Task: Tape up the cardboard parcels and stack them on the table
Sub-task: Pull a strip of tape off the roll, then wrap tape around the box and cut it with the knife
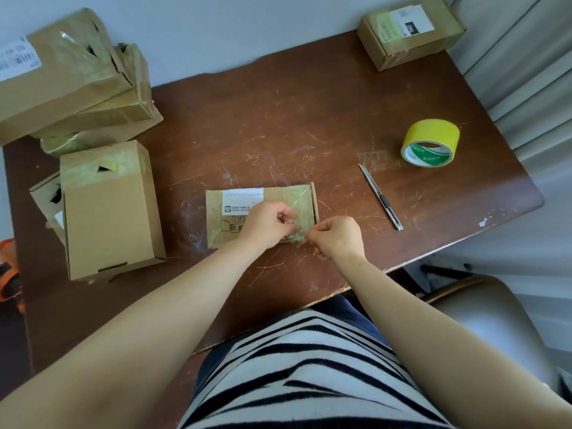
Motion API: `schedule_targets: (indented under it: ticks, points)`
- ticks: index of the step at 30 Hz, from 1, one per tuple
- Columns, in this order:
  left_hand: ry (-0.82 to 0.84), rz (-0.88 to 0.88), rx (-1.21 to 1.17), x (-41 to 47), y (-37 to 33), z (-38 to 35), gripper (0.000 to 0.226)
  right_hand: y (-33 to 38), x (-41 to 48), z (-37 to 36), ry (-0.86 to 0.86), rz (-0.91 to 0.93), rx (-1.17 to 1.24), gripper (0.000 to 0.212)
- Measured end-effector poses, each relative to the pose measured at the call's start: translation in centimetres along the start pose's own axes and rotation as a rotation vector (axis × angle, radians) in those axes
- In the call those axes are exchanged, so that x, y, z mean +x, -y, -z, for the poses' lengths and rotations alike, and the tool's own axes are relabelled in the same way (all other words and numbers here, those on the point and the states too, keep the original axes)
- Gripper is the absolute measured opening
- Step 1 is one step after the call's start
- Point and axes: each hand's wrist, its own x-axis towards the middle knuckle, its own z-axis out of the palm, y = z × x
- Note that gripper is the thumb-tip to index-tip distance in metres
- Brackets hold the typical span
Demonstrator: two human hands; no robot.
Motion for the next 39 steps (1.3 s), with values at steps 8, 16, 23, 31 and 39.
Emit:
schedule_targets:
  ticks: [8,16,23,31,39]
  points:
    - [-0.016,0.014,0.089,0.6,0.1,-0.3,0.023,0.4,-0.2,-0.3,-0.047,0.035,-0.103,0.015]
    - [-0.001,0.007,0.146,0.7,0.4,-0.6,0.024,0.5,0.0,-0.4,-0.047,0.055,-0.206,0.014]
    - [0.006,-0.010,0.147,0.7,0.5,-0.5,0.025,-0.4,-0.1,-0.5,-0.093,0.132,-0.283,0.026]
    - [0.002,-0.019,0.151,0.8,0.4,-0.4,0.018,-2.7,-2.0,-0.5,-0.161,0.864,-0.406,0.022]
    - [0.007,-0.037,0.121,0.7,-0.1,0.1,0.013,-5.8,-1.8,-0.9,-0.023,1.054,-0.791,0.055]
